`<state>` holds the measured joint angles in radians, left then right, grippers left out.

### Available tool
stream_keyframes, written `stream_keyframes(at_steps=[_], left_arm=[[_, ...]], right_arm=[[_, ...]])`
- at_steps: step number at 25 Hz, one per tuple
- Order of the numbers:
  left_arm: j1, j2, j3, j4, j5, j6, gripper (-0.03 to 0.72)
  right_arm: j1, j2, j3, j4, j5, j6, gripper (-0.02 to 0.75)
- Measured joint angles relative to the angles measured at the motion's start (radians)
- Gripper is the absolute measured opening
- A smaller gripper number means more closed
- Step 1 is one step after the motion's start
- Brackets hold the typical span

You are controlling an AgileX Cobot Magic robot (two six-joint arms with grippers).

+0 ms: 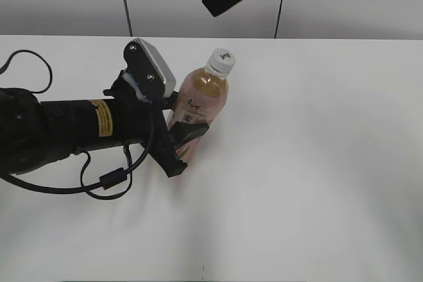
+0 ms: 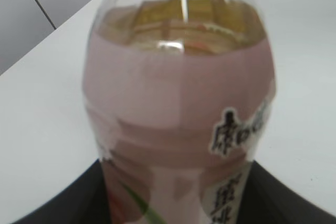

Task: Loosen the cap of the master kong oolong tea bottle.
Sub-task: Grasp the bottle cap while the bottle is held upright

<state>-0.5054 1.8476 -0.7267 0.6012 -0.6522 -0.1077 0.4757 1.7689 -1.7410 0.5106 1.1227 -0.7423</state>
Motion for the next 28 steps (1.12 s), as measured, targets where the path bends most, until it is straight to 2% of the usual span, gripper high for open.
stream_keyframes(at_steps=[3,5,12,16,28], left_arm=[[0.0,0.0,0.0,0.001,-0.002,0.0,0.379],[0.0,0.0,0.0,0.001,-0.003,0.0,0.379],[0.0,0.0,0.0,0.002,-0.004,0.0,0.379],[0.0,0.0,0.0,0.002,-0.004,0.0,0.379],[0.0,0.0,0.0,0.002,-0.004,0.0,0.379]], right_arm=[[0.0,0.0,0.0,-0.048,0.028,0.431,0.562],[0.0,0.0,0.0,-0.073,0.055,0.653,0.562],[0.0,0.003,0.0,-0.077,0.087,1.094,0.562],[0.0,0.056,-0.001,-0.054,0.091,1.192,0.562],[0.0,0.162,-0.001,-0.019,0.051,1.224,0.557]])
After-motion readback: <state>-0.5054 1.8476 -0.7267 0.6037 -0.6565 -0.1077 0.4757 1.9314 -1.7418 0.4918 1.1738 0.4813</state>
